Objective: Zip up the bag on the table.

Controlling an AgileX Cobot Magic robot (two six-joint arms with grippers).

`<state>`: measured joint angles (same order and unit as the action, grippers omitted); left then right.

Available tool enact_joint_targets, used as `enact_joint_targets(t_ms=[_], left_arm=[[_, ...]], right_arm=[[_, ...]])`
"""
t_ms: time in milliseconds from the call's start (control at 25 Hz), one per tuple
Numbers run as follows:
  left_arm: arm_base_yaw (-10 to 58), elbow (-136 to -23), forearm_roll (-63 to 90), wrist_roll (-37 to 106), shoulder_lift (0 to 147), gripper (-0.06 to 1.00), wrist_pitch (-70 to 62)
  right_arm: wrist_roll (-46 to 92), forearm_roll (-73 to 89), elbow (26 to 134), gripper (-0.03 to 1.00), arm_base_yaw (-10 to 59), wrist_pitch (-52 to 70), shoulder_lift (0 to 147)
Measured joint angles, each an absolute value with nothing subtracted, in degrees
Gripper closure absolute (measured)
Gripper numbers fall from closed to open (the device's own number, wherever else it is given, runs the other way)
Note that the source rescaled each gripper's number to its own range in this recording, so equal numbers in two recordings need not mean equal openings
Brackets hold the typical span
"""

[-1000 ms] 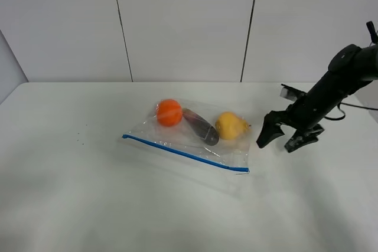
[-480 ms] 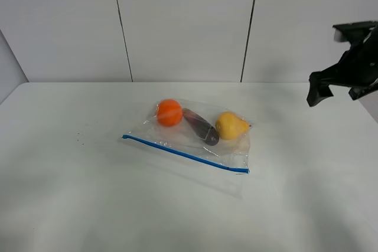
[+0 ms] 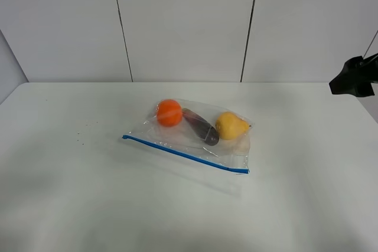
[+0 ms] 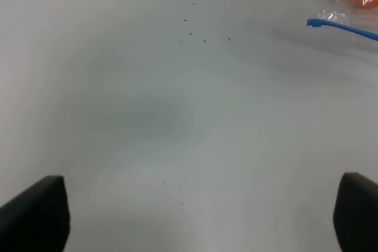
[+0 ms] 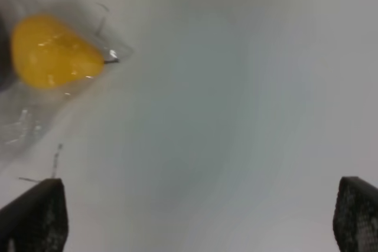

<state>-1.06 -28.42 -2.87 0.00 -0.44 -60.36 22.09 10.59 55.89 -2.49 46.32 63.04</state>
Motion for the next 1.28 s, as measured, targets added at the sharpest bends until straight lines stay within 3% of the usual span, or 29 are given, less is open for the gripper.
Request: enact_joint_targets(t_ms=[600,1280], left_arm=[[-1.06,-28.42,-2.87,0.00,-0.44,-0.06,-60.36],[-1.06,-28.42,-2.87,0.00,-0.44,-0.06,-60.36]], right_arm=[[28.58,16.30,41.11,-0.03,-2.49,48.53,38.96],[21.81,16.03,39.82,-0.03,-2.49,54.23,20.02]])
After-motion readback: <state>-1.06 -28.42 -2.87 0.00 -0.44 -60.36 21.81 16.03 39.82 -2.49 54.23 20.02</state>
